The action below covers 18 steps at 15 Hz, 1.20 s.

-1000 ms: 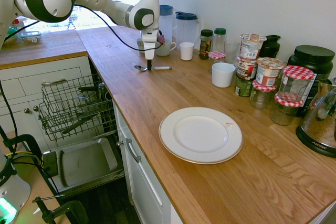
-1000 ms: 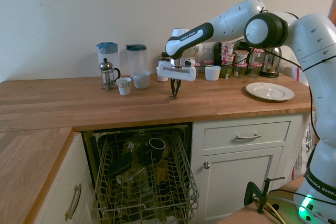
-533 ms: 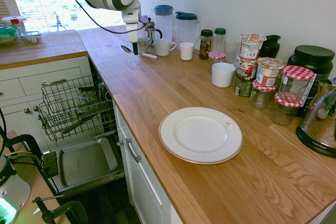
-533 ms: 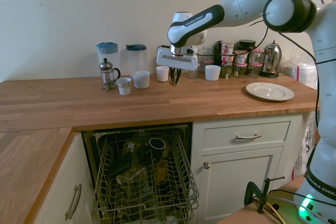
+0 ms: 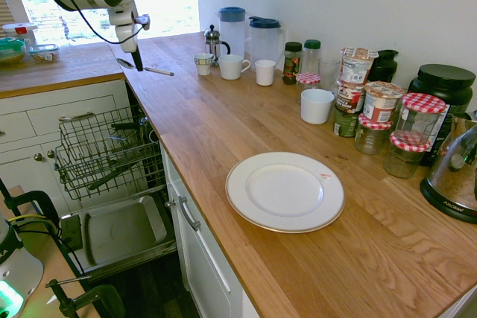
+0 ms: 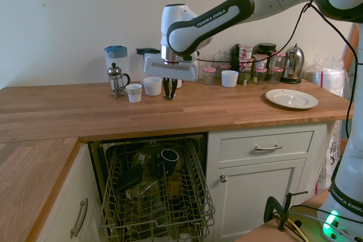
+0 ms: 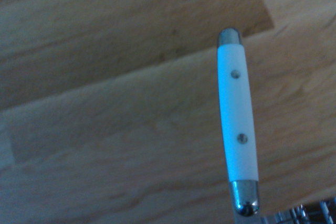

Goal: Put the spoon in the dishwasher

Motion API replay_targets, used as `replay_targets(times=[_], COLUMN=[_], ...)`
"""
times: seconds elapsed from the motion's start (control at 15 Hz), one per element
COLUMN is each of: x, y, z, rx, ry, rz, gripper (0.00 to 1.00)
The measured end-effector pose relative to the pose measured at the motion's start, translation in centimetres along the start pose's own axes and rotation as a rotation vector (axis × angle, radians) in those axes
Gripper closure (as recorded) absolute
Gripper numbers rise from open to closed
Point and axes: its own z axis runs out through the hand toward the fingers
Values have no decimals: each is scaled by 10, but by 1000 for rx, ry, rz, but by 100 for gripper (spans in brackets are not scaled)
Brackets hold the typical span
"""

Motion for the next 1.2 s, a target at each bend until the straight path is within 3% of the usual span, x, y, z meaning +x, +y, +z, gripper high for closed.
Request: replay_targets(times=[0.33,0.93,1.2], x=[-55,-69,-74], y=[65,155,163], z=[48,112,117], rx=[-48,-131,-145], ry=[-5,3,63], rz=[-53,-119,-126], gripper=[100,100,100])
